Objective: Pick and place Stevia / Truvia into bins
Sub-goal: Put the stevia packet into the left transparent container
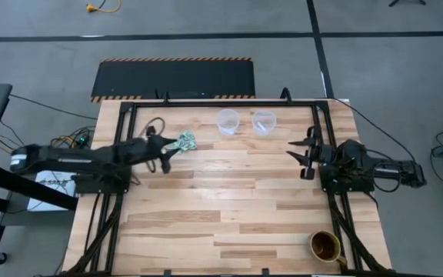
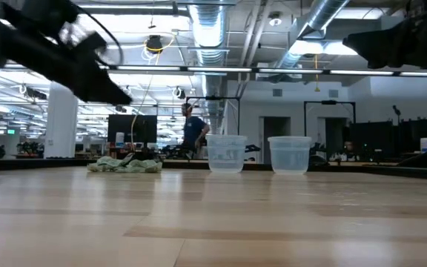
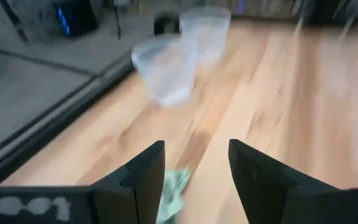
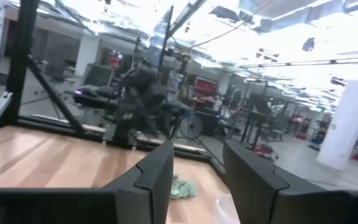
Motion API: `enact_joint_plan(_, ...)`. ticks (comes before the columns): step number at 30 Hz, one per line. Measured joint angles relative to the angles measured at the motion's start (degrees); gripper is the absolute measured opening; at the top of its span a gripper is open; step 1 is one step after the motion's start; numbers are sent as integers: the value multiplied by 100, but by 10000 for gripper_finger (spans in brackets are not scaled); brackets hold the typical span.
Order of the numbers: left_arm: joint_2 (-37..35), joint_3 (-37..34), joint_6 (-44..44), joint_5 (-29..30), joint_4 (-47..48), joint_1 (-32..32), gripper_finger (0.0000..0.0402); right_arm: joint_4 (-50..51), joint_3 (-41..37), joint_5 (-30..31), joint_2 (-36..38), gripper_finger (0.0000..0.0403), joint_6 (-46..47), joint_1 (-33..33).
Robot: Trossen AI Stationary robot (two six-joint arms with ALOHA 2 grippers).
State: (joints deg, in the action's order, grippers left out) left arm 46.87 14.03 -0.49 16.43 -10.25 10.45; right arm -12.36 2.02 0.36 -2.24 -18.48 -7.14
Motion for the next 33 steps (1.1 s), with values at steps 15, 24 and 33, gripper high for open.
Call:
enact_joint_plan(15, 3088, 1195, 1213, -942, -729, 978, 169, 521, 0, -2, 0, 132, 202, -126)
enact_joint_plan(24, 3773, 1323, 1354, -909, -641, 1000, 169, 772, 0, -4, 0, 133, 308, -127)
enact_joint_plan(33, 3756, 1323, 1300, -426, 156, 996, 169, 806, 0, -3, 0, 133, 308, -127)
